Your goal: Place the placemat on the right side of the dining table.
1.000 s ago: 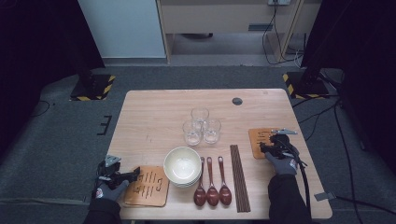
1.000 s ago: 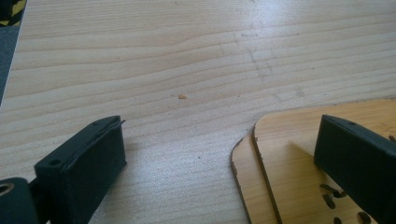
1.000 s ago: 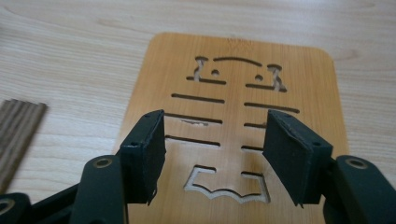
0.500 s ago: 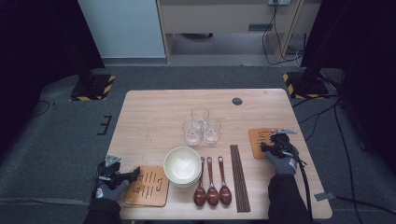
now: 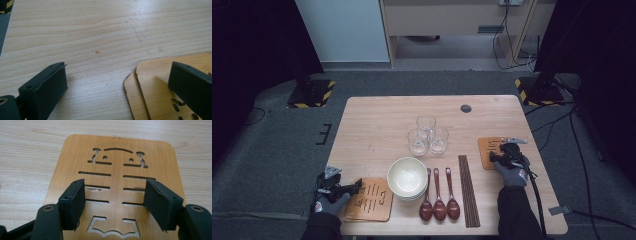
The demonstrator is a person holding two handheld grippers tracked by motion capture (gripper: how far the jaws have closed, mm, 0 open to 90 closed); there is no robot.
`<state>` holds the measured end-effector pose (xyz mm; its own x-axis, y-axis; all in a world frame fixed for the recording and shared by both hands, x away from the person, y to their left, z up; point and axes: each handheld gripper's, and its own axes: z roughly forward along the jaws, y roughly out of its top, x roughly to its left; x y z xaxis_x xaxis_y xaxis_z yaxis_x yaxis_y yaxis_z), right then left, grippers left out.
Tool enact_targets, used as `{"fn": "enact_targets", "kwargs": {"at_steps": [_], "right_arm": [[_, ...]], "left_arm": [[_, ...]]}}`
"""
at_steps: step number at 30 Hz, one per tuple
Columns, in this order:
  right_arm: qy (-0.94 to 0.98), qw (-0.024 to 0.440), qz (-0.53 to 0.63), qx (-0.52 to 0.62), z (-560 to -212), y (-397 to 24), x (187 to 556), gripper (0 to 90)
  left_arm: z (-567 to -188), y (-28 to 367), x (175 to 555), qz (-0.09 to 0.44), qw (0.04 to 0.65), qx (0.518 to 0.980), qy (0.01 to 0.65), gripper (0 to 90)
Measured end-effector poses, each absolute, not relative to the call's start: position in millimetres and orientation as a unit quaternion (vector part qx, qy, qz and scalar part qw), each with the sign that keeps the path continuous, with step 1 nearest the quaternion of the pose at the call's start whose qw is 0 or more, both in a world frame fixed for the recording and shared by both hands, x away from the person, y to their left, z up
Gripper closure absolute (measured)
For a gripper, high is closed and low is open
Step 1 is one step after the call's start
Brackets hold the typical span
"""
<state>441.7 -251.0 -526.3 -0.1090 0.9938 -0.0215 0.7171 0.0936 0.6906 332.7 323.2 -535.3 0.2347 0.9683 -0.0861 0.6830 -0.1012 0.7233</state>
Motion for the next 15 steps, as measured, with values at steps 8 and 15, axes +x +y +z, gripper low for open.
{"fn": "enact_targets", "kwargs": {"at_steps": [8,15], "right_arm": [[0.694,0.258,0.27,0.616,-526.4,-245.8,440.4,34.1],[0.69,0.261,0.269,0.619,-526.6,-244.7,439.7,34.2]], "left_arm": [[-535.3,323.1,332.7,0.213,0.335,0.711,0.581,0.7],[-535.3,323.1,332.7,0.213,0.335,0.711,0.581,0.7]]}}
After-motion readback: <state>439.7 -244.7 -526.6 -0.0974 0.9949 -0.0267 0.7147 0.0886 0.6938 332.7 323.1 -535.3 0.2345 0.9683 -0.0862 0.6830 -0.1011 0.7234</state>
